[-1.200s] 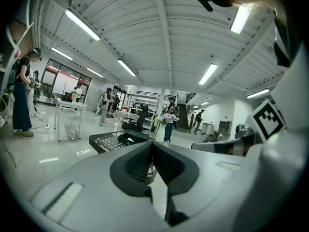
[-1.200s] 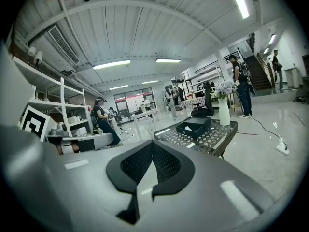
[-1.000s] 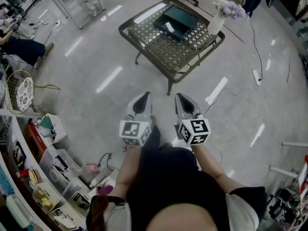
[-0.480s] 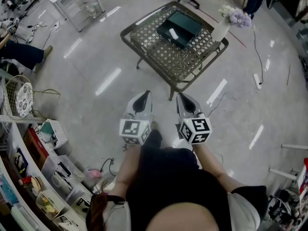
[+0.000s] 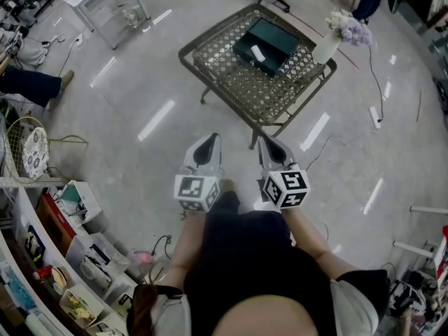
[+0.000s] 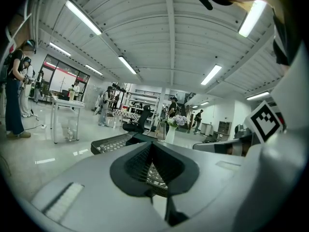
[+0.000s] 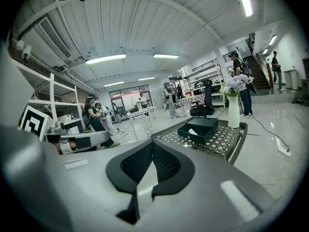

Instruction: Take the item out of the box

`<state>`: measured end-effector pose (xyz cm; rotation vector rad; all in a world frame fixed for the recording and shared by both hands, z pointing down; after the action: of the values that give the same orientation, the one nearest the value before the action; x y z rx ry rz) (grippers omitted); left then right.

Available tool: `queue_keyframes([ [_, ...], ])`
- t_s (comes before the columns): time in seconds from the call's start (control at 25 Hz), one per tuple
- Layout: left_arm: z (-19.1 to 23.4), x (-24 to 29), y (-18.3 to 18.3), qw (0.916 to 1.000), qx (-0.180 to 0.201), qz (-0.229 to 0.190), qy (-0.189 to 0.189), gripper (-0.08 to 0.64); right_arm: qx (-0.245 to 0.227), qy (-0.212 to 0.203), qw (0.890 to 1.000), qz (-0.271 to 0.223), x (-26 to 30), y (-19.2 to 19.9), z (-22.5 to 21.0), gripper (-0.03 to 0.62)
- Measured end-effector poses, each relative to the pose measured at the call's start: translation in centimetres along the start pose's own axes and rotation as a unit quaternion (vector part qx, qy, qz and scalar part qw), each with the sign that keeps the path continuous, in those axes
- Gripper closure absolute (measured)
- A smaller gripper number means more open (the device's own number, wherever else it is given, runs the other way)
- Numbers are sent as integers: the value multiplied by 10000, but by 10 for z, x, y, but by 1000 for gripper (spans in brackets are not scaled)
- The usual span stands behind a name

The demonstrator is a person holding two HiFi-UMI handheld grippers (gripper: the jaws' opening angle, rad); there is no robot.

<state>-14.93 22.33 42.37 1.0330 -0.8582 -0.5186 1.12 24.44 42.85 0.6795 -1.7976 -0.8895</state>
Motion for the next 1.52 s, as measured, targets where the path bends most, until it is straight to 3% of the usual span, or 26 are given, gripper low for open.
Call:
queue_keyframes([
  [0.36, 24, 0, 0, 10000, -9, 2, 73, 549, 63, 121, 9999, -30, 16, -5, 6, 592],
  [1.16, 46, 0, -6, 9996, -92, -106, -263, 549, -81, -187, 9998, -5, 43, -22, 9, 592],
  [1.52, 53, 17, -11, 9997, -59, -50, -246, 549, -43, -214, 9998, -1, 59, -28, 2, 592],
])
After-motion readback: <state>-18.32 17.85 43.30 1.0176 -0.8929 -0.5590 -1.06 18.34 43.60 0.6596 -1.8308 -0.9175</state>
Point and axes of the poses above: the fingertips, and each gripper's own axes: x forward along the fingers, z to its left, y out of its underside, the point moved 4 cm from there along -x, backward along the fingers, and after that the axes turned 12 degrees about z, right-handed, at the moved point
